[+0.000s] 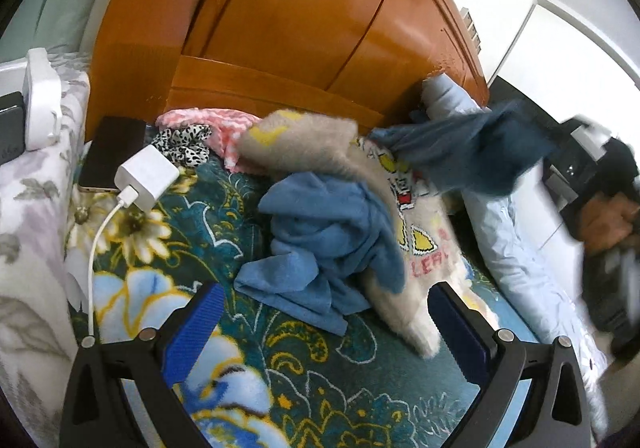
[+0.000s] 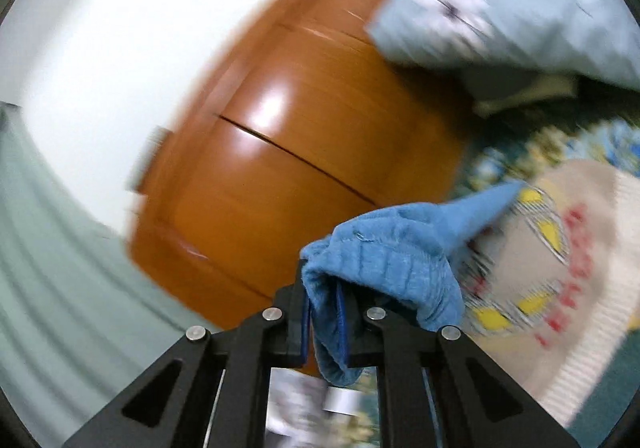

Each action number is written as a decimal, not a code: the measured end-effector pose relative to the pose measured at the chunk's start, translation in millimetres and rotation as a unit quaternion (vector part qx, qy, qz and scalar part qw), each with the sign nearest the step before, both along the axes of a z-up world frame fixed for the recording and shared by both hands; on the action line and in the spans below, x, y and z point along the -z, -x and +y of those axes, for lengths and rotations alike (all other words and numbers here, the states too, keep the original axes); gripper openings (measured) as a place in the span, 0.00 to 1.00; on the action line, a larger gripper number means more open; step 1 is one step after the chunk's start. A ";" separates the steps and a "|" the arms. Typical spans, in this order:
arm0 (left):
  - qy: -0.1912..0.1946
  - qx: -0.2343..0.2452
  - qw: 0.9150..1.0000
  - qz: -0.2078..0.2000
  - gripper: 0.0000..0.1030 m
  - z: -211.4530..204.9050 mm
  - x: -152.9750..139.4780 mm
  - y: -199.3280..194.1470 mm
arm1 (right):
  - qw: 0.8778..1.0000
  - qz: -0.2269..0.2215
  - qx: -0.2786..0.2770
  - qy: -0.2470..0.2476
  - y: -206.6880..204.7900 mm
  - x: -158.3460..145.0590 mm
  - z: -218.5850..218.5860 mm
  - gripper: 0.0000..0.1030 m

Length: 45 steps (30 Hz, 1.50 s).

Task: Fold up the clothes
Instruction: 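Grasp the light blue sweatpants from the pile with the right gripper, then lift the sweatpants with the right gripper and lay them on open blanket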

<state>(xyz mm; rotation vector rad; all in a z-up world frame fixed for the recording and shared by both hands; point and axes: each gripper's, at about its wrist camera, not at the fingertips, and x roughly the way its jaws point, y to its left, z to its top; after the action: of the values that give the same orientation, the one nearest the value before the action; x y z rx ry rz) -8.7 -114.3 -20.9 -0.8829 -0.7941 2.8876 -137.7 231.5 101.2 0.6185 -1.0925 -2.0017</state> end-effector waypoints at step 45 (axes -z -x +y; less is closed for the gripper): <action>0.091 0.179 0.979 0.037 1.00 114.6 -55.0 -76.9 | 0.957 0.183 0.171 -0.149 -302.5 -347.1 106.9 0.05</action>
<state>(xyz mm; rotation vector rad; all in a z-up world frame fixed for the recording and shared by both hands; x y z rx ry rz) 68.2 0.3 34.1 -0.8250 -0.3256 2.6787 164.8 338.4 448.3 0.1929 -0.7109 -2.4841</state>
